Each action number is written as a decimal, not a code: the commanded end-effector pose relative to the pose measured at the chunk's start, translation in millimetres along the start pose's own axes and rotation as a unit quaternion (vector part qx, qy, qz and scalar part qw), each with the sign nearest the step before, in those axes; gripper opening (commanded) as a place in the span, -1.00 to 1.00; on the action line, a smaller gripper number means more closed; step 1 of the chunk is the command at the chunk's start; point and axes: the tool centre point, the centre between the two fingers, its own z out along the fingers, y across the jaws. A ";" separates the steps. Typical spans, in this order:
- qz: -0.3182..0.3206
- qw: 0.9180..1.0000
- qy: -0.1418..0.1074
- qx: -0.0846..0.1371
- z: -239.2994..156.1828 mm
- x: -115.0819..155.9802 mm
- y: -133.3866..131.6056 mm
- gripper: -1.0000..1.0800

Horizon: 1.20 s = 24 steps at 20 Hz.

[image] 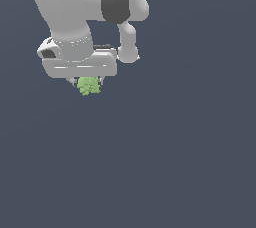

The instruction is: Pick up the object and move it to a goal position.

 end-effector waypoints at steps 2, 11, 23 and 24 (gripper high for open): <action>-0.001 1.000 -0.001 0.000 -26.2 8.5 11.0 -1.00; -0.001 1.000 -0.001 0.000 -80.9 27.8 35.0 -1.00; -0.001 1.000 -0.001 0.000 -133.6 47.7 58.5 -1.00; -0.001 1.000 -0.001 0.000 -137.1 49.0 60.1 -1.00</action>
